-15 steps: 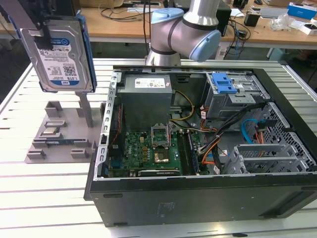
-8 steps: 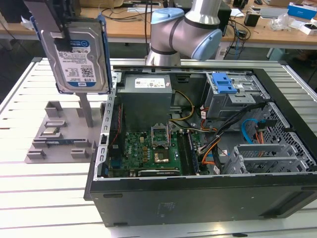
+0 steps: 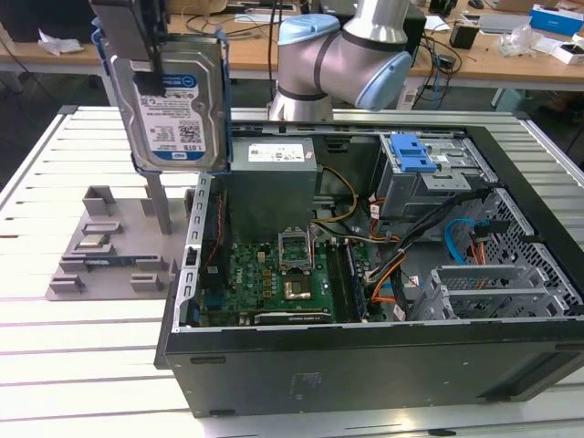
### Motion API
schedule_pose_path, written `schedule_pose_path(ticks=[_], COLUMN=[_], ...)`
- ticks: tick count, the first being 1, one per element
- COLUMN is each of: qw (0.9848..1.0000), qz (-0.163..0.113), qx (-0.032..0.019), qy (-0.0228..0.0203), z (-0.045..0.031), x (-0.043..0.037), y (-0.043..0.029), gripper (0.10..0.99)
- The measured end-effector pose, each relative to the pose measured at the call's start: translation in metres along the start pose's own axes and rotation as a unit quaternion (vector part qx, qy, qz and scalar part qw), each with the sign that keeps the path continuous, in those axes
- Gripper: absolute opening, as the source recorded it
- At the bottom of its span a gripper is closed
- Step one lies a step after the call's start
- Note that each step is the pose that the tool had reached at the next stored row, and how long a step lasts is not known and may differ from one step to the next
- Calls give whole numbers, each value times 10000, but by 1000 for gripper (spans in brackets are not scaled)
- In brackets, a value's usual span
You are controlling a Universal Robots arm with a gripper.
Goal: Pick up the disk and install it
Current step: 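Pick up the disk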
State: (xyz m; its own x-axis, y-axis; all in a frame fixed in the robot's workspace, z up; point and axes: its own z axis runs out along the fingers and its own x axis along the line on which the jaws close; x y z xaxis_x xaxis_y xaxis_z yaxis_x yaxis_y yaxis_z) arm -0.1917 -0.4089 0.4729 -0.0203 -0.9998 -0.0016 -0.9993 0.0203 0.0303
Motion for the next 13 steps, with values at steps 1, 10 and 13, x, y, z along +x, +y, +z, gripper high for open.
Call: schedule_pose_path(ticks=[1,10,13], qw=[10000,10000,10000], qz=[1,1,1], qx=[0,0,-1], qy=[0,0,0], z=[0,-6,-8], x=[-1,-7,-9], y=[-50,-363,-460], gripper=[365,365,365])
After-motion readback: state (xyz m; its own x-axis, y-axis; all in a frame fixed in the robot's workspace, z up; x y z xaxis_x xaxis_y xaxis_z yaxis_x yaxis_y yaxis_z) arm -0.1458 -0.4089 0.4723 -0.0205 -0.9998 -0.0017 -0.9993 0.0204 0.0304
